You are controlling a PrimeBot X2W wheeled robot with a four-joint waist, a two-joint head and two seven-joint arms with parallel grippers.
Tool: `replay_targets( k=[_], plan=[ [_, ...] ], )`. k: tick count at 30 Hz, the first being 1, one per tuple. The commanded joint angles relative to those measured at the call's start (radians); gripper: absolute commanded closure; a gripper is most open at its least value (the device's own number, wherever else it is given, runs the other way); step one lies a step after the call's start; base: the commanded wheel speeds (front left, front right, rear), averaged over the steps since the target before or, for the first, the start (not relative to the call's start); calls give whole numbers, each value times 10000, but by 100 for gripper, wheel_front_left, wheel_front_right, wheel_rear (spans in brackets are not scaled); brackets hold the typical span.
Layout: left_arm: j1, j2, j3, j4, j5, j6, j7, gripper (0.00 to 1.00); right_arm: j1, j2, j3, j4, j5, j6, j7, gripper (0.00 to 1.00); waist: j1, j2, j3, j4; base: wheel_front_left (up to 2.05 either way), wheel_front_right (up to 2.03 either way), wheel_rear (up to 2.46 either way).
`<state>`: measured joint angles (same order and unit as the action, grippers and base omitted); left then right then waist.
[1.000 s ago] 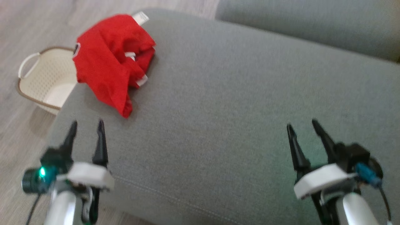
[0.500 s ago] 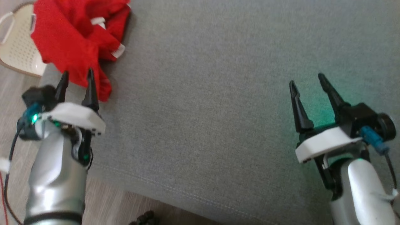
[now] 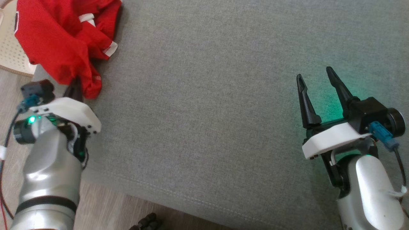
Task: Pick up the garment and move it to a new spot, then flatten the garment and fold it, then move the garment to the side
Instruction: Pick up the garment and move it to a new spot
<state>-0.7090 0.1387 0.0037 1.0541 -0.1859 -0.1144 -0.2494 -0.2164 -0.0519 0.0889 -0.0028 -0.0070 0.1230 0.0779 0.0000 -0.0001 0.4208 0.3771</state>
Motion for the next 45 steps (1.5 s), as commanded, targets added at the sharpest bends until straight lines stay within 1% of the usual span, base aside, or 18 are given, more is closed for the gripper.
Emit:
replay_targets(
  k=[1,6,10,16,17,18,24,30,35,36,37,41,45],
  plan=[
    [-145,675,345,-427,73,75,-124,100,-195,16,260,-272,147,77,-126,0,0,1,-113,-29,0,0,0],
    [387,733,675,-1731,176,361,-124,100,-96,16,123,-103,332,77,-327,0,0,1,-492,-48,0,0,0],
    [1016,850,943,-3171,381,449,-124,100,71,16,21,41,528,77,-522,0,0,1,-955,-71,0,0,0],
    [2006,853,1293,-5226,631,550,-124,100,446,16,-126,297,878,77,-848,0,0,1,-1804,-113,0,0,0],
    [2006,853,1293,-5226,631,550,-124,100,446,16,-126,297,878,77,-848,0,0,1,-1804,-113,0,0,0],
    [2177,850,1336,-5533,664,553,-124,100,516,16,-135,338,932,77,-897,0,0,1,-1951,-136,0,0,0],
    [3279,860,1530,-7490,828,545,-124,100,964,17,-183,546,1305,77,-1217,0,0,1,-2847,-418,0,0,0],
    [4556,718,1525,-9298,939,666,-110,100,1456,17,-231,626,1505,77,-1369,0,0,1,-3633,-859,0,0,0],
    [5589,503,1359,-10830,961,752,369,100,1918,17,-347,590,1659,77,-1390,0,0,1,-4157,-1341,0,0,0],
    [5898,397,1183,-11346,997,752,626,100,2058,17,-387,537,1696,77,-1368,0,0,1,-4264,-1540,0,0,0],
    [6022,357,1082,-11557,1037,750,740,100,2107,17,-377,499,1693,77,-1341,0,0,1,-4284,-1649,0,0,0],
    [6270,75,469,-12070,1037,600,1062,100,2211,17,-327,325,1679,77,-1230,0,0,1,-4298,-2113,0,0,0],
    [6187,-211,-361,-12079,989,387,1188,100,2227,17,-297,150,1575,77,-1101,0,0,1,-4227,-2636,0,0,0]
  ],
)
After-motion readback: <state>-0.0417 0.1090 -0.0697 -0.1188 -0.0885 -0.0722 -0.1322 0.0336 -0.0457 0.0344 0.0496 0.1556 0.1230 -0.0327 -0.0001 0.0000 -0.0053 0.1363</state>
